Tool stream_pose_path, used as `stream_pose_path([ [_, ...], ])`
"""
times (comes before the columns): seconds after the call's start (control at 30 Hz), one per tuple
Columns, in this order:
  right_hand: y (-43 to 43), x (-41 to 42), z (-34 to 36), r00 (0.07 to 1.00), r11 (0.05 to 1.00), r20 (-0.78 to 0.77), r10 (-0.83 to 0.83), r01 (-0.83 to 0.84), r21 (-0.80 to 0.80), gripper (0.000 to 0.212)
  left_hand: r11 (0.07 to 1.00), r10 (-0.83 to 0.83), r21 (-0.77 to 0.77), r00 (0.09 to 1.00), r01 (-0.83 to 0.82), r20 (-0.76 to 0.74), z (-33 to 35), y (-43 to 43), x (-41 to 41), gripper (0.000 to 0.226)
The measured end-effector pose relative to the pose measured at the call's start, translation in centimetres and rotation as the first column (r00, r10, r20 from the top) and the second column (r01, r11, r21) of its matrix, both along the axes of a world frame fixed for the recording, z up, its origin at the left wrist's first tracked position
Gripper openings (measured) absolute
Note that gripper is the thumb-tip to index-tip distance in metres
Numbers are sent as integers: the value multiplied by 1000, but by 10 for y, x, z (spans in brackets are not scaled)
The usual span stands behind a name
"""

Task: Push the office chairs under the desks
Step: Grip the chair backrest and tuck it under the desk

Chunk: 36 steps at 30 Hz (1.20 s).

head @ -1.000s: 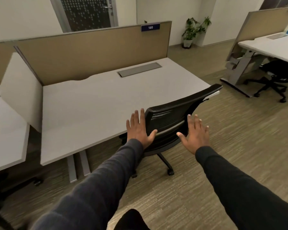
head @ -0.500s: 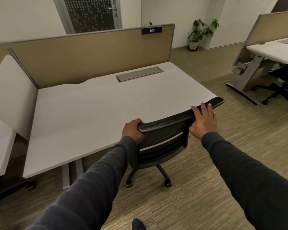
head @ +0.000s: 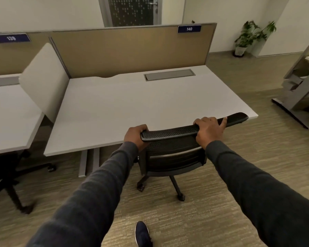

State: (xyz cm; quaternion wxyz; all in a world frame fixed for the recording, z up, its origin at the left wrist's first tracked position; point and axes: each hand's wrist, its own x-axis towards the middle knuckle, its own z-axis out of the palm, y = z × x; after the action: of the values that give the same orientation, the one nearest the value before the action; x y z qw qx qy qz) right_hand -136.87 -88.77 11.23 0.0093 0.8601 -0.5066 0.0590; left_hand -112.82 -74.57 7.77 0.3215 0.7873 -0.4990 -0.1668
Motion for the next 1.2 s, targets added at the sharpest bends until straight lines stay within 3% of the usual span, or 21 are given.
stream_pose_path([
  [0.3, 22, 19, -5, 990, 996, 113, 82, -77, -49, 35, 996, 85, -20, 996, -86, -42, -6, 28, 18, 13],
  [0.57, 21, 59, -4, 990, 996, 111, 85, -81, -46, 37, 997, 80, -16, 997, -80, -4, -4, 32, 57, 14],
  [1.2, 31, 136, -7, 994, 998, 101, 31, -25, -58, 46, 997, 60, -50, 992, -66, -114, -4, 21, 139, 15],
])
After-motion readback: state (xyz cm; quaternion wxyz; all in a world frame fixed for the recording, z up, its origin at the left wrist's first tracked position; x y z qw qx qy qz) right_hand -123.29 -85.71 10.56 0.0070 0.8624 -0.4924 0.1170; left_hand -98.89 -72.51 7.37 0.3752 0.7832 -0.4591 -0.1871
